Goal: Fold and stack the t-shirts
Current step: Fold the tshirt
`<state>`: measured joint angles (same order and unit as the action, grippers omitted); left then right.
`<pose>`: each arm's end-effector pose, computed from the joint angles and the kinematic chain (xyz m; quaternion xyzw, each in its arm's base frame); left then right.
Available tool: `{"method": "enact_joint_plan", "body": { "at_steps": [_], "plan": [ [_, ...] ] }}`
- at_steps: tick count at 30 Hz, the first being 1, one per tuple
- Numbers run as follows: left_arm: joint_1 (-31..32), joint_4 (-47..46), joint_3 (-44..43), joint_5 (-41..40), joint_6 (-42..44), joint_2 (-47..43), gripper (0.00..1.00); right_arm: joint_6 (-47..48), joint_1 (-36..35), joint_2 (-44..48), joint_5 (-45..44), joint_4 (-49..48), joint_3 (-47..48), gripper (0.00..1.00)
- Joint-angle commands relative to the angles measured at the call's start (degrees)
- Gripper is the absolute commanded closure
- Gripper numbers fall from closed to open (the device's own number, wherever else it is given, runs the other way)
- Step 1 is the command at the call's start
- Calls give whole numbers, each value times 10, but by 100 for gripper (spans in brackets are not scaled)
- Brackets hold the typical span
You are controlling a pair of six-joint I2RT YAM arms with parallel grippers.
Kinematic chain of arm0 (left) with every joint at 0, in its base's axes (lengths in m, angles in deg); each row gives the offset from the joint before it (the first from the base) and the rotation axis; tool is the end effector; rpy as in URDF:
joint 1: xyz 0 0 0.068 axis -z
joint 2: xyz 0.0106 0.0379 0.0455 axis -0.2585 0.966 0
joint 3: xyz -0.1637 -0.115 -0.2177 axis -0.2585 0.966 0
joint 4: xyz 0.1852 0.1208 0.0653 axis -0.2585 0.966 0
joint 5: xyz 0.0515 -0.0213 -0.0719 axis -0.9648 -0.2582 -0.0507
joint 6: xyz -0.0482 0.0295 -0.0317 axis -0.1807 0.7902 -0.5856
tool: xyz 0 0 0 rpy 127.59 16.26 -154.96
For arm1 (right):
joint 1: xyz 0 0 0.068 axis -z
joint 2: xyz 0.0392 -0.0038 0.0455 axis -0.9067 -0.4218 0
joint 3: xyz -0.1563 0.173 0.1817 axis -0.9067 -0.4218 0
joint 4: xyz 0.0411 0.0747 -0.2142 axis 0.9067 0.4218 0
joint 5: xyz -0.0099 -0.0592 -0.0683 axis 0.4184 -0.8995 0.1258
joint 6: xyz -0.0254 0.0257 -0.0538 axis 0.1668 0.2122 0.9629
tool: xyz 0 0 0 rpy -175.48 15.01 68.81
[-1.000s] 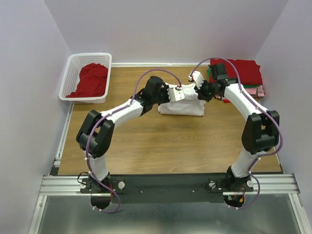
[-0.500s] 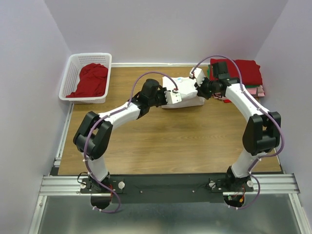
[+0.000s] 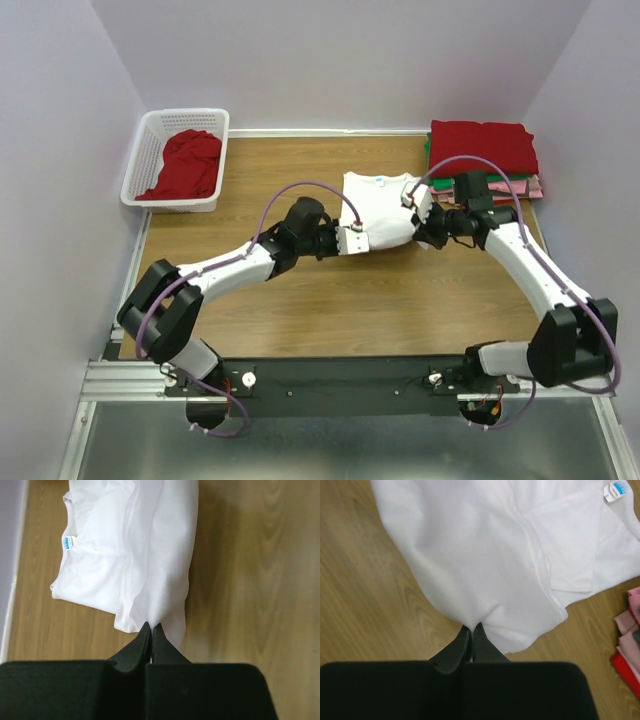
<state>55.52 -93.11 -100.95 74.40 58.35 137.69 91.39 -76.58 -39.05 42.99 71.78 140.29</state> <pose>0.2351 -0.2241 0.2656 0.6284 0.5870 -0.1481 0.4884 0.2420 0.0744 0.2925 -0.5083 0.7695 0.1386 0.3610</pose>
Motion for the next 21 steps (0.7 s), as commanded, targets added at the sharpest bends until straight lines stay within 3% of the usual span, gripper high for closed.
{"method": "enact_joint_plan", "body": {
  "at_steps": [1, 9, 13, 21],
  "plan": [
    [47, 14, 35, 19, -51, -45, 100, 20, 2, 67, 48, 46, -43, 100],
    [125, 12, 102, -17, -130, -169, 100, 28, 3, 199, 37, 106, -89, 100],
    [125, 5, 89, -52, -95, -187, 100, 22, 2, 160, 10, 96, -47, 100],
    [54, 5, 20, -17, -36, -73, 100, 5, 3, 43, -43, 56, 42, 100]
  ]
}}
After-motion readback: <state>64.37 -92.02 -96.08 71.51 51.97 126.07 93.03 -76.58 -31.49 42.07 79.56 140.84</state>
